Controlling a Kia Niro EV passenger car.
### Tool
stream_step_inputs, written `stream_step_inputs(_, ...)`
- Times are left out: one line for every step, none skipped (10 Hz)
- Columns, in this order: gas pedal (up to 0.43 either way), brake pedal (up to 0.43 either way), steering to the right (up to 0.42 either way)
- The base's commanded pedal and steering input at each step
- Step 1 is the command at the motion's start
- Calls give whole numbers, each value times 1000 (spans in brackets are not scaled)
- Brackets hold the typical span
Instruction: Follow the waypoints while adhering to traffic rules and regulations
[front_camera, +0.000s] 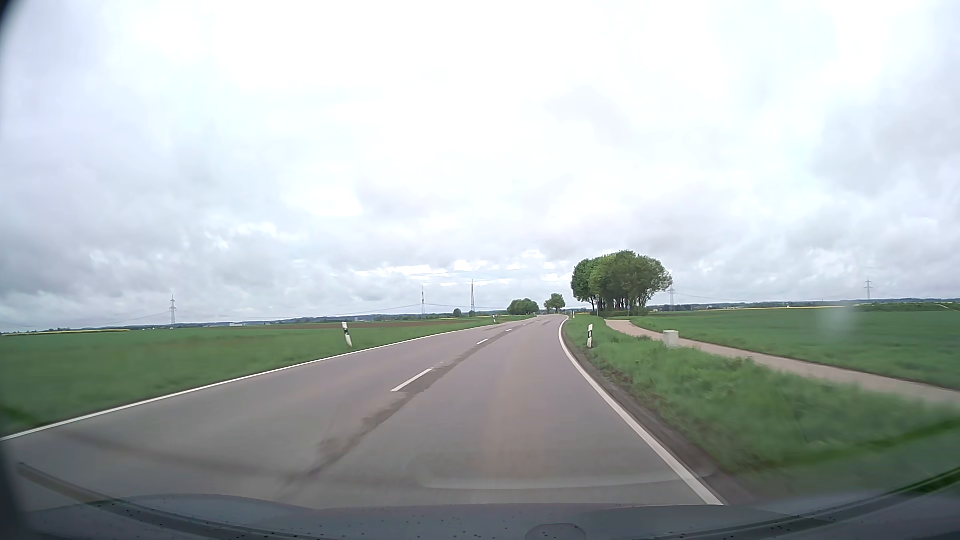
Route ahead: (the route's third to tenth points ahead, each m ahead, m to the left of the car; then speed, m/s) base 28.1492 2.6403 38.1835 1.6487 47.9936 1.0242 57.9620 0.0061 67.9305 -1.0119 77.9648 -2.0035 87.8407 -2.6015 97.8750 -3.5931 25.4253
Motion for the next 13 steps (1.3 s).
stream_step_inputs(268, 0, 13)
stream_step_inputs(268, 0, 13)
stream_step_inputs(268, 0, 13)
stream_step_inputs(268, 0, 14)
stream_step_inputs(268, 0, 14)
stream_step_inputs(268, 0, 14)
stream_step_inputs(268, 0, 14)
stream_step_inputs(268, 0, 15)
stream_step_inputs(268, 0, 15)
stream_step_inputs(268, 0, 16)
stream_step_inputs(268, 0, 16)
stream_step_inputs(268, 0, 17)
stream_step_inputs(268, 0, 17)
